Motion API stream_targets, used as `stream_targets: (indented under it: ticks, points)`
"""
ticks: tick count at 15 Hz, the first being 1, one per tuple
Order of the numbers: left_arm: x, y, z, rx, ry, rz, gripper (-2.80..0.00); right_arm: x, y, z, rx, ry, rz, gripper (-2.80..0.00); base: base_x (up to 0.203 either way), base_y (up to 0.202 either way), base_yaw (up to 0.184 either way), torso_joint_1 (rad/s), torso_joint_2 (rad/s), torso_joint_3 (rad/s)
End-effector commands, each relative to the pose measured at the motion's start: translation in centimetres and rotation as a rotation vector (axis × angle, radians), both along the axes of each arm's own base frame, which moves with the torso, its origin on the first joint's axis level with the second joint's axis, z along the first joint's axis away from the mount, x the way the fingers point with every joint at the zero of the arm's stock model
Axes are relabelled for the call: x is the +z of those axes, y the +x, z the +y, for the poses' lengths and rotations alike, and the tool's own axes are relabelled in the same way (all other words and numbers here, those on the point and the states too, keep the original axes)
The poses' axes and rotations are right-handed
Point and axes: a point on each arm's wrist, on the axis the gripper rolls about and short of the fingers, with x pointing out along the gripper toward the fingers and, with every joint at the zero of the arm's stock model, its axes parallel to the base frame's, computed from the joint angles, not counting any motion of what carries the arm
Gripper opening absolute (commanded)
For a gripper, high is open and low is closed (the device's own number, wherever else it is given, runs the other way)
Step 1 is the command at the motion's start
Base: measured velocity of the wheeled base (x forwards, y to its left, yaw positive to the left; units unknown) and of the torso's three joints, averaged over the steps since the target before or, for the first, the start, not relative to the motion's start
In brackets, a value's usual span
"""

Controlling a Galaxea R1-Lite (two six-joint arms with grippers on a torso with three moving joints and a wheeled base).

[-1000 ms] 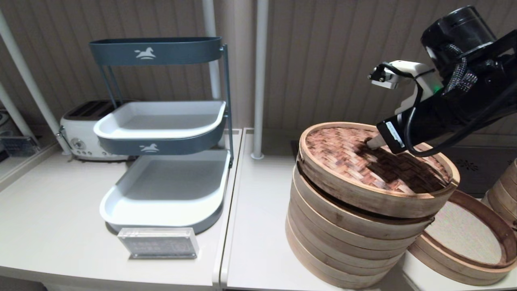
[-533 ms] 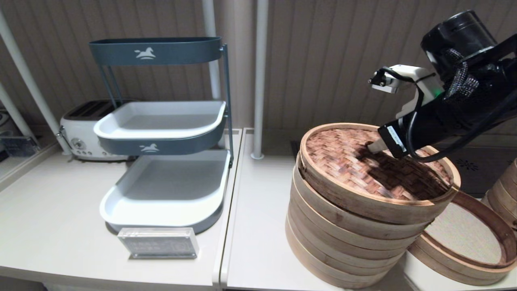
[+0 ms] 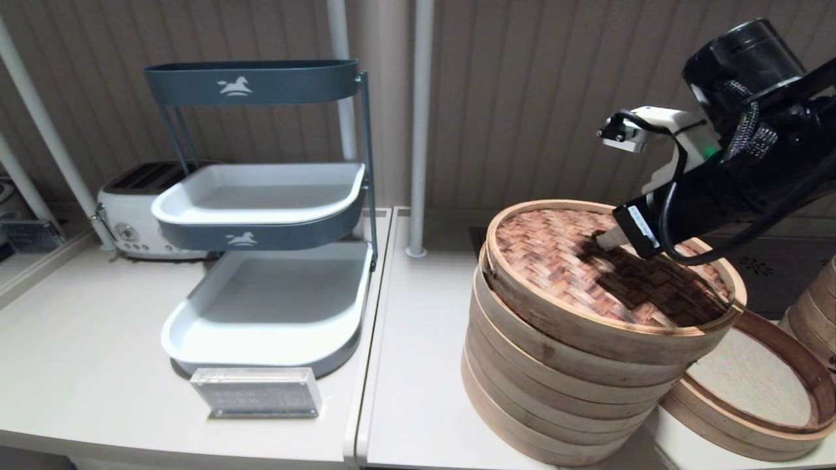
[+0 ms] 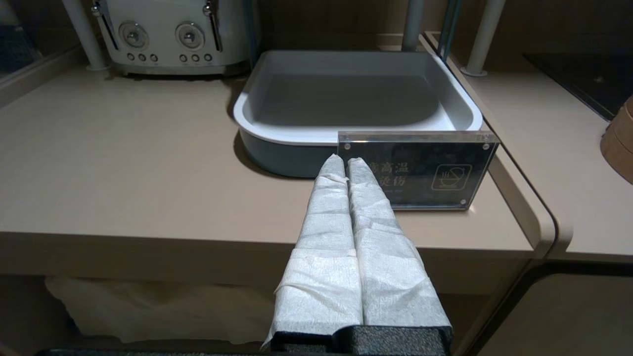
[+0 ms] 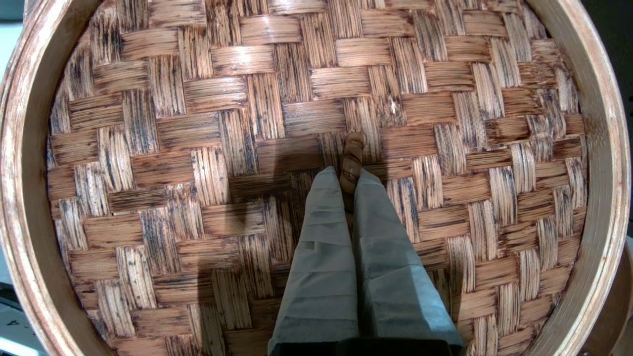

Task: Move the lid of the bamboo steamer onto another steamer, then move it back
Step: Put the steamer

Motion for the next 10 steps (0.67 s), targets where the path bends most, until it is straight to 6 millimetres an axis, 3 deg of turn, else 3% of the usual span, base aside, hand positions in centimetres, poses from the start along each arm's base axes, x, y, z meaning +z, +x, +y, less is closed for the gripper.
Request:
stream_targets:
  ticks: [1, 10]
  points:
    - [-0.76, 0.21, 0.0, 0.0, 0.0, 0.027, -2.8, 0.27, -0.11, -0.02, 0.002, 0.002, -0.008, -2.8, 0.0, 0.0, 0.0, 0.0, 0.0, 0.0]
    - [-0.76, 0.21, 0.0, 0.0, 0.0, 0.027, -2.8, -0.51, 0.05, -0.01, -0.001, -0.008, 0.021, -2.8, 0.0, 0.0, 0.0, 0.0, 0.0, 0.0]
